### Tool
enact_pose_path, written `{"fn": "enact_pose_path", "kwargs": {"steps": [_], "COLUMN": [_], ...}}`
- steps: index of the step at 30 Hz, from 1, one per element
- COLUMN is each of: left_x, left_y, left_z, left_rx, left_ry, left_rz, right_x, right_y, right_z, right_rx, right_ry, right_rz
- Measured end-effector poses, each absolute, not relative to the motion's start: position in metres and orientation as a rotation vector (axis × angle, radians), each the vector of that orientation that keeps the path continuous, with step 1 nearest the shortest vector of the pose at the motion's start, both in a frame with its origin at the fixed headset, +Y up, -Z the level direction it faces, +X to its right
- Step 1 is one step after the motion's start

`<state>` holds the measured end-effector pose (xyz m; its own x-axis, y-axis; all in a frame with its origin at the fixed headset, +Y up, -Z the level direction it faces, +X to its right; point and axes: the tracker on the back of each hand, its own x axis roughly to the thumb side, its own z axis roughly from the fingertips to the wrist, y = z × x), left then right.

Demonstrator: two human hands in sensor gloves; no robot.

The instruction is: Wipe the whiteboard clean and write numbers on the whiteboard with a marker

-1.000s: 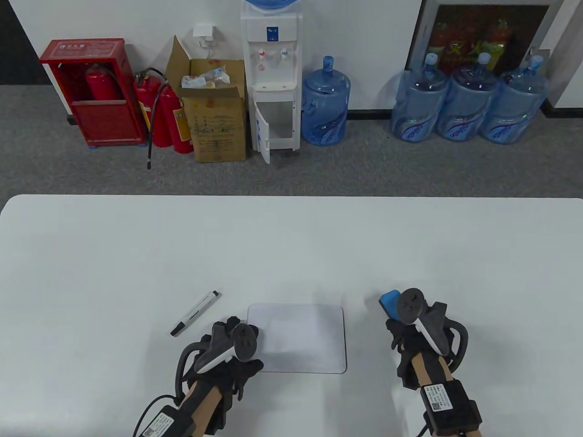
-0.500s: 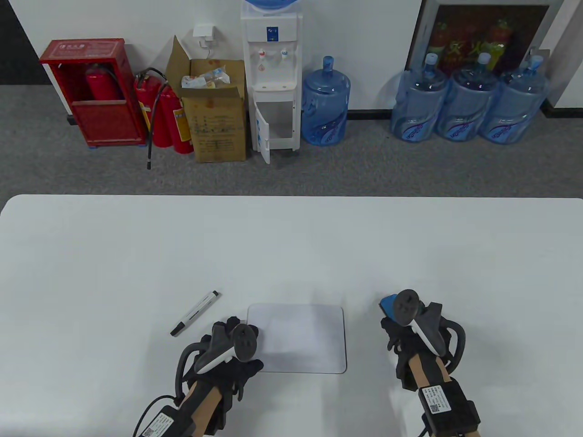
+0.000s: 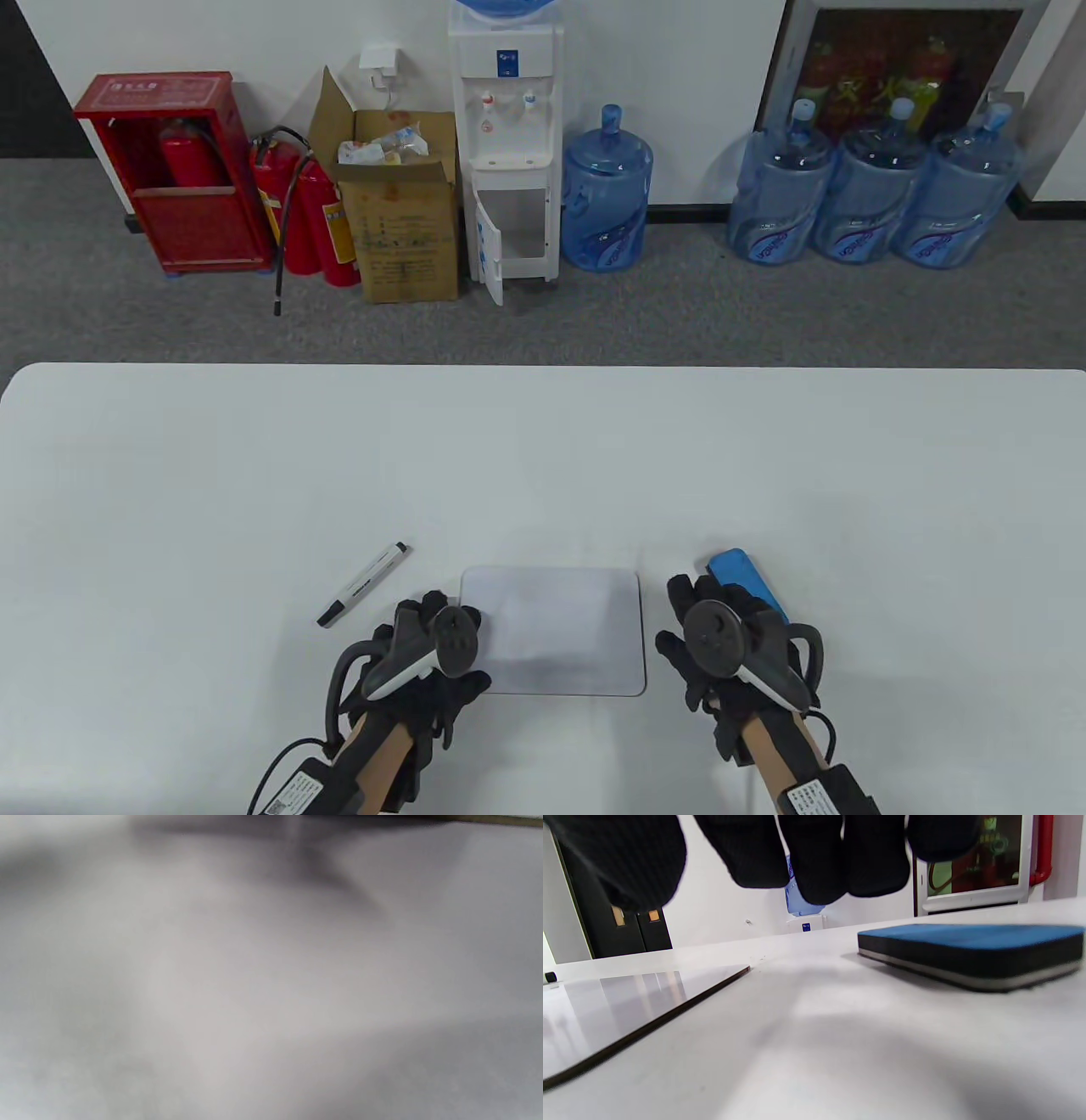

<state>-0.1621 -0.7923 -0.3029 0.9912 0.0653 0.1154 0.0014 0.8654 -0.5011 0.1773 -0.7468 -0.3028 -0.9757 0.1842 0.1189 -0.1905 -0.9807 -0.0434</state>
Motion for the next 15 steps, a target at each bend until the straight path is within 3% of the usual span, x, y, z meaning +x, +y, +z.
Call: {"fn": "enact_pose_path", "kwargs": {"steps": [7,11,15], "left_x": [-0.17,-0.181,-0.204], "left_y": [-0.787,-0.763,-0.732], "left_z": [-0.305,-0.31,-0.323], "left_rx": [-0.56,-0.465,-0.338], "left_ry": [-0.145,-0.118,-0.033], "left_rz": [0.118,0.211,0.142], "right_x": [0.197,0.202,0.203], "right_y": [-0.751,-0.75,-0.749], "right_z": [-0.304,-0.305,-0.305], "right_rx": [0.109,0.083,0.063], "right_ry": [-0.083,-0.1,-0.119], "right_rz": [2.889,2.875,2.885]}}
